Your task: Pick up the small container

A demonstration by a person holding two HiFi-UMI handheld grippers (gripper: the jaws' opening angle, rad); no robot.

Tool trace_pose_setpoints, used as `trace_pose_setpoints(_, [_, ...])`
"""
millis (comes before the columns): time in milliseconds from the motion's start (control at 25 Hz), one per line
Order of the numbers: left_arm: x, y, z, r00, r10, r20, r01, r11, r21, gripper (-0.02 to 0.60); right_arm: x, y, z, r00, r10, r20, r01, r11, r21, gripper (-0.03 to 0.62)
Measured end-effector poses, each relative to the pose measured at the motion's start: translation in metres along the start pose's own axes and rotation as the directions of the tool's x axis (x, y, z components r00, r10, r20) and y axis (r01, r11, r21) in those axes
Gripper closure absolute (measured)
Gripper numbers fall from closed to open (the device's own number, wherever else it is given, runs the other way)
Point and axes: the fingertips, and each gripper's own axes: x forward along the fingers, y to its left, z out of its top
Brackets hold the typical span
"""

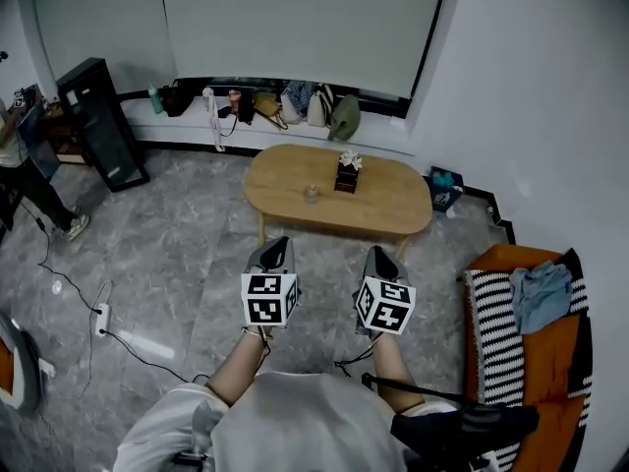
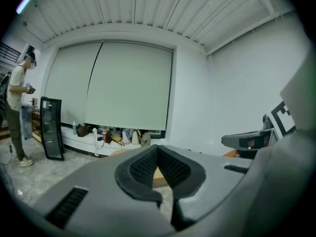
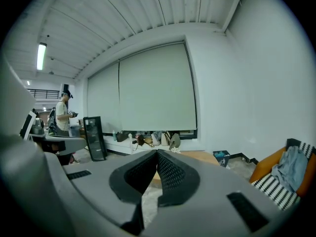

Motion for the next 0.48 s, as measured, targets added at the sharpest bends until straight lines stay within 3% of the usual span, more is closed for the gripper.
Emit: trace_pose_setpoints(480, [0.039, 0.012, -0.014, 0.998, 0.023, -0.061, -0.024, 1.0, -0.008, 0.574, 0.045, -0.009, -0.009, 0.998, 0.041, -0.052, -0.041, 0.999, 0.011, 0.571])
